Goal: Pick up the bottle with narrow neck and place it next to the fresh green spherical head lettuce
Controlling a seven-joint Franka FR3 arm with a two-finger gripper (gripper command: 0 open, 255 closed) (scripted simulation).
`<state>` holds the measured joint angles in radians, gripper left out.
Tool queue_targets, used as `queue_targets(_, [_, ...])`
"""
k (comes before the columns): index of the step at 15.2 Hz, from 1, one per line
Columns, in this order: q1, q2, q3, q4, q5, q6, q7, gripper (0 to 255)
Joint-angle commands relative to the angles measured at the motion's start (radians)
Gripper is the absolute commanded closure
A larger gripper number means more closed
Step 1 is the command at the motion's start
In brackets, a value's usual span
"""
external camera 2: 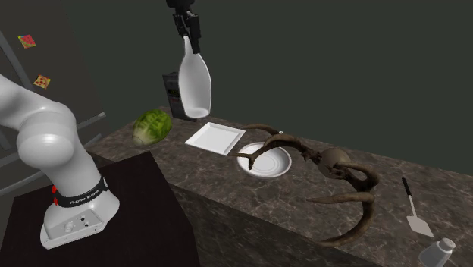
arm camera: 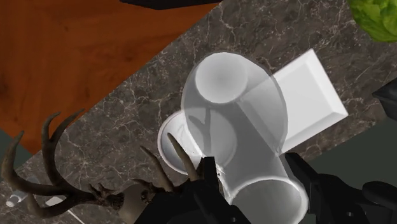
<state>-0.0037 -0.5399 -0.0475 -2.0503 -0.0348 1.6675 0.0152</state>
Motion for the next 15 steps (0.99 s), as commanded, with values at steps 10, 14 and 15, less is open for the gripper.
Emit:
queue_targets(10, [0.071, -0.129, 0.210, -0.082, 0.086, -0.048, 0.251, 255])
queue_targets(14, [0.096, -0.145, 0.291, -0.078, 0.126, -0.064, 0.345, 255])
queue_targets(15, [0.102, -0.146, 0.312, -0.074, 0.135, -0.068, 0.369, 255])
